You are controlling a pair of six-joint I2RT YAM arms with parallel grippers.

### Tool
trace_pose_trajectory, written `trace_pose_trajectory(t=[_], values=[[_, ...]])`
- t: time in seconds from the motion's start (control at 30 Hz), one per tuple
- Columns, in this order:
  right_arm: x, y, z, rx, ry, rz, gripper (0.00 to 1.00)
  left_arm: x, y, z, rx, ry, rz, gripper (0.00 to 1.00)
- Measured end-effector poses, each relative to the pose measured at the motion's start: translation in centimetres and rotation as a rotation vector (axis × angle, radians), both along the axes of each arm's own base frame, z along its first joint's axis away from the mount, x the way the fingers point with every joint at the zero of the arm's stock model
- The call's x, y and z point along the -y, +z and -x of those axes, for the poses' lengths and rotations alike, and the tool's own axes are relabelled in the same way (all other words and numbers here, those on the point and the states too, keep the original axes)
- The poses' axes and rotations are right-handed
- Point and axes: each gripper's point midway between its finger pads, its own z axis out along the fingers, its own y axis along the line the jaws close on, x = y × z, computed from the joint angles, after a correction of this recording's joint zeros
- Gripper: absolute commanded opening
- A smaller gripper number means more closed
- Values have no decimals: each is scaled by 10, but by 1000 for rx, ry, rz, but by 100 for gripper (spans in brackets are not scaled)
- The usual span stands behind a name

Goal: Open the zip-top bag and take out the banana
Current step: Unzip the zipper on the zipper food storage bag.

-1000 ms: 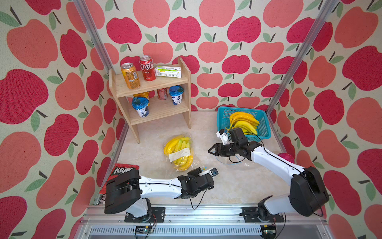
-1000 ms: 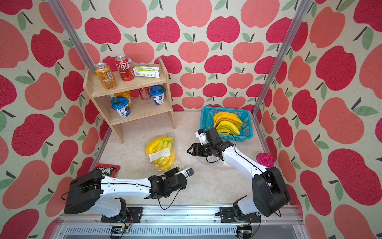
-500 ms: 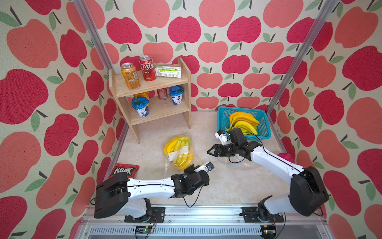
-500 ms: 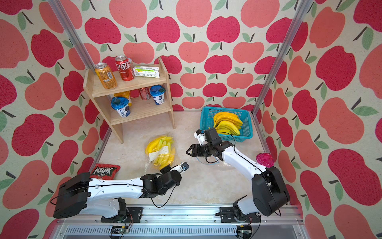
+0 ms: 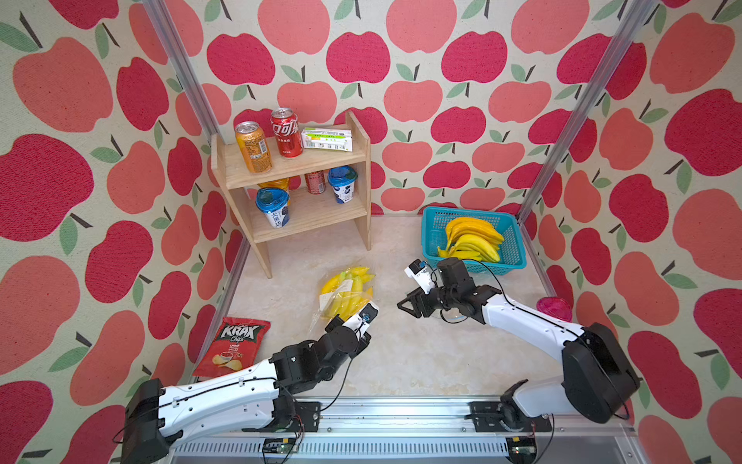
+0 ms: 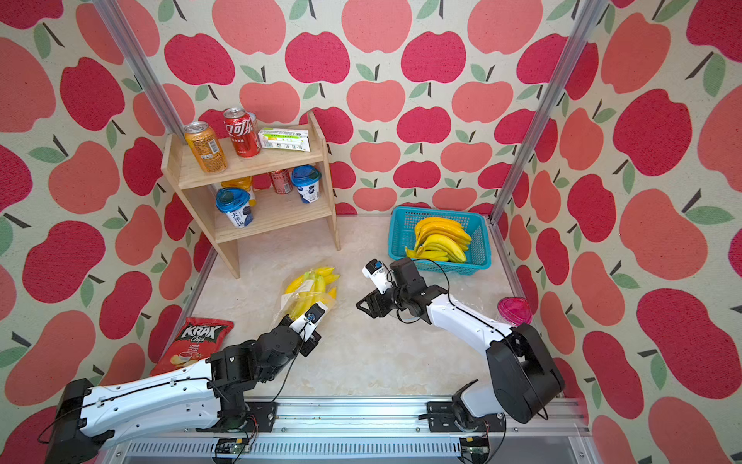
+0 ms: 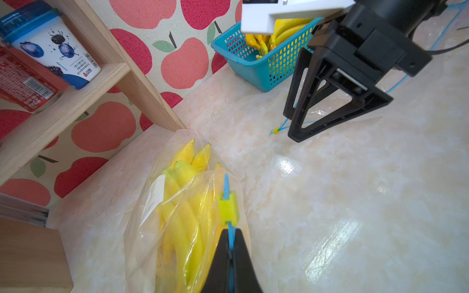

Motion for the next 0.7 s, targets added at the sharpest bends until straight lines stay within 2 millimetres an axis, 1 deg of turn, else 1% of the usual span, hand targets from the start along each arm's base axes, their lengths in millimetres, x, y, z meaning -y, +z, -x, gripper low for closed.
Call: trace_pose_trajectory(t=[0.13, 0.2, 0.33, 0.4, 0.5, 0.7], values=[[-22, 23, 1, 128, 96, -78, 64, 0, 0, 1, -28, -53, 12, 4], [-34, 39, -1, 192, 141, -122, 64, 0, 3, 2, -29, -74, 22, 4], [-49, 70, -3, 284, 224, -191, 63, 2, 4, 5, -35, -104, 19, 4], [-58, 81, -4, 318, 271, -214, 63, 2, 5, 5, -39, -116, 21, 4], [-66, 84, 3, 325, 329, -239, 62, 1, 9, 3, -35, -117, 31, 4], [-70, 79, 24, 299, 442, -226, 61, -6, 12, -5, -35, -98, 40, 4]])
